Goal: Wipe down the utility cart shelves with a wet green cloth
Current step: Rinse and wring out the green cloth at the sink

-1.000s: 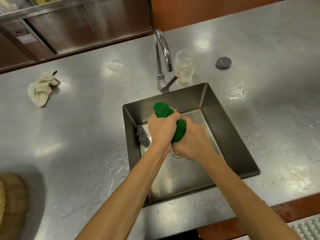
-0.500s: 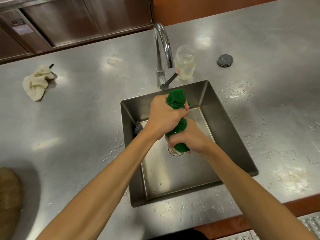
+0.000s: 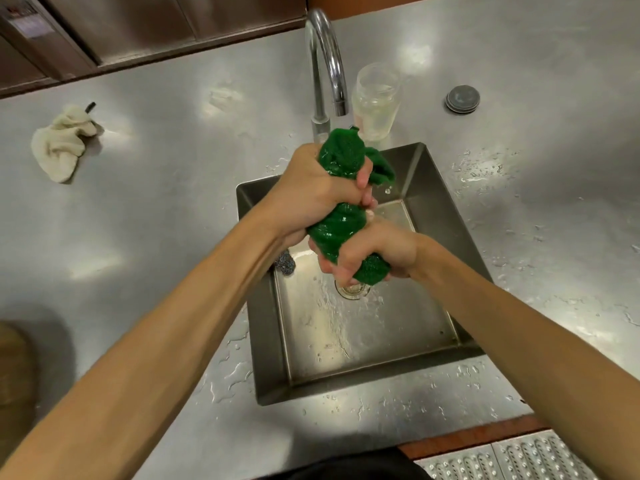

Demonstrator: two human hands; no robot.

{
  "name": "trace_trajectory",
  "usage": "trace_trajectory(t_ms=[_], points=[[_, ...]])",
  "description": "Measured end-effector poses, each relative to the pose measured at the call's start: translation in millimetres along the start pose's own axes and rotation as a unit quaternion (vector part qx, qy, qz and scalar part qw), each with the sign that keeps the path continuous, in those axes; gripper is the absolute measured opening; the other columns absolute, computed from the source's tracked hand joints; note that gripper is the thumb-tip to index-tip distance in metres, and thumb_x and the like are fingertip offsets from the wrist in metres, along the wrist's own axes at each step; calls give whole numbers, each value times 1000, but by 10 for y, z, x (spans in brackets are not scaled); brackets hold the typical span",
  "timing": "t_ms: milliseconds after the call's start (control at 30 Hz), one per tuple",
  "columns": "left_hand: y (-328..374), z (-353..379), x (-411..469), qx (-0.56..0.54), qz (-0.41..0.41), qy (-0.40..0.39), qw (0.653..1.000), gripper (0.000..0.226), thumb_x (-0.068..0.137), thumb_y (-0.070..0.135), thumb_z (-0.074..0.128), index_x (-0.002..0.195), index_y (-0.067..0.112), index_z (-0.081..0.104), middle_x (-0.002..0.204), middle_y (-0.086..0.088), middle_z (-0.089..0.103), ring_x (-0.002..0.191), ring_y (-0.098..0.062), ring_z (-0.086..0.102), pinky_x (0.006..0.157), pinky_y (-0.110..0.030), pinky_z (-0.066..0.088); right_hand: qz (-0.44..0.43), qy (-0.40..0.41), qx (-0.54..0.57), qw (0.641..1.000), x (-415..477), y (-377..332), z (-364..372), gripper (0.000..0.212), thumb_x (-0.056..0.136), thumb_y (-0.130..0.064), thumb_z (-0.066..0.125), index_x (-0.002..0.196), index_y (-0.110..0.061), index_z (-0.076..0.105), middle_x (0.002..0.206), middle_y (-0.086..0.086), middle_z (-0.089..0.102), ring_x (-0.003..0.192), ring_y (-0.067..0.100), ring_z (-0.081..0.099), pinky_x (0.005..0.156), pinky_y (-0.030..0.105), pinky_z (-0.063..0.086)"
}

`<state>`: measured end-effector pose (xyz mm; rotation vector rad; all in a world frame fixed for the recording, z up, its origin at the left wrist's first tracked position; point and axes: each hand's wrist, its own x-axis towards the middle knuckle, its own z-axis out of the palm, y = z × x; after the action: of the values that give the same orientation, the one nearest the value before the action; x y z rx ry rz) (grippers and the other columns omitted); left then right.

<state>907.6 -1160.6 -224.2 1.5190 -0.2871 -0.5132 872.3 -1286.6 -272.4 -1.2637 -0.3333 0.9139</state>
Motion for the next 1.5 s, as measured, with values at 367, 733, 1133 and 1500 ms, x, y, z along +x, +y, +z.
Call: trace_trajectory(t_ms=[367, 733, 1133, 1500], points=[[-204, -95, -15, -69, -43, 148, 986, 28, 78, -14, 64, 88, 11, 69, 81, -6, 68, 77, -19, 63, 76, -31, 54, 21, 187, -142, 972, -10, 11, 34, 24, 74, -19, 83, 93, -14, 69, 84, 3, 72, 79, 17, 70, 77, 45, 58], [-193, -329, -257, -153, -58, 265, 950, 34, 97, 20, 55, 125, 6, 65, 92, -1, 72, 91, -18, 68, 83, -33, 56, -110, 291, -73, 948, -149, 199, 87, 33, 90, -15, 70, 121, -24, 66, 111, -4, 73, 103, 11, 70, 81, 24, 56], [-337, -241, -472, -209, -61, 323, 921, 24, 105, 19, 49, 110, 1, 64, 73, -2, 72, 68, -14, 69, 71, -28, 58, -91, 450, -43, 888, -261, 112, 241, 37, 92, -54, 59, 108, -23, 70, 102, -6, 74, 96, 6, 70, 88, 29, 56], [-231, -148, -574, -73, -51, 264, 960, 34, 101, 39, 54, 91, 11, 69, 96, -11, 76, 94, -27, 73, 91, -46, 59, -79, 512, -79, 852, -540, 18, 380, 68, 65, -77, 71, 108, -24, 68, 106, -4, 73, 99, 11, 71, 92, 40, 56]])
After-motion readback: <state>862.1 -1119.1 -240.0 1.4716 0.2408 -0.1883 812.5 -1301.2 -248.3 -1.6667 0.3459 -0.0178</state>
